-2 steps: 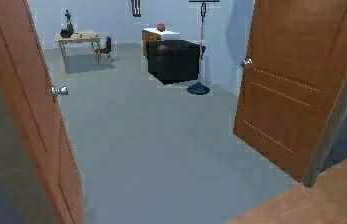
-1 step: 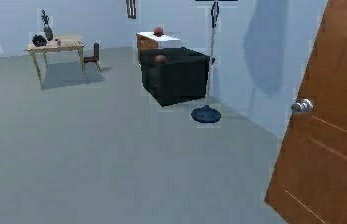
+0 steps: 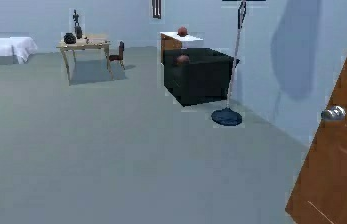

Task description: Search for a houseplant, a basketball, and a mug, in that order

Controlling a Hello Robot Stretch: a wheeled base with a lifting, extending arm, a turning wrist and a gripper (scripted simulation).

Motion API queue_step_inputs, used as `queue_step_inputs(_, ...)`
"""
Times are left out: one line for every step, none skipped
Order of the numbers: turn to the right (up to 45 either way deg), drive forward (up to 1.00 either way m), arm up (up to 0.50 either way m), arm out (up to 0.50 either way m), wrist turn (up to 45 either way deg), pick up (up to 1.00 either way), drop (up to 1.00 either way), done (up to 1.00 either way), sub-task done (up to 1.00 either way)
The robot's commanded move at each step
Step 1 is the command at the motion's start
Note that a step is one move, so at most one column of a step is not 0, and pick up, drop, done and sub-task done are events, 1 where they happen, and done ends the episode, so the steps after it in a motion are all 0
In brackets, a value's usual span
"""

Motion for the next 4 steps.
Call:
queue_step_inputs(0.0, 0.50, 0.00, 0.00, 0.0, 0.00, 0.00, 0.00, 0.00)
queue_step_inputs(-6.0, 0.00, 0.00, 0.00, 0.0, 0.00, 0.00, 0.00, 0.00)
queue_step_inputs(0.0, 1.00, 0.00, 0.00, 0.0, 0.00, 0.00, 0.00, 0.00)
queue_step_inputs(0.0, 1.00, 0.00, 0.00, 0.0, 0.00, 0.00, 0.00, 0.00)
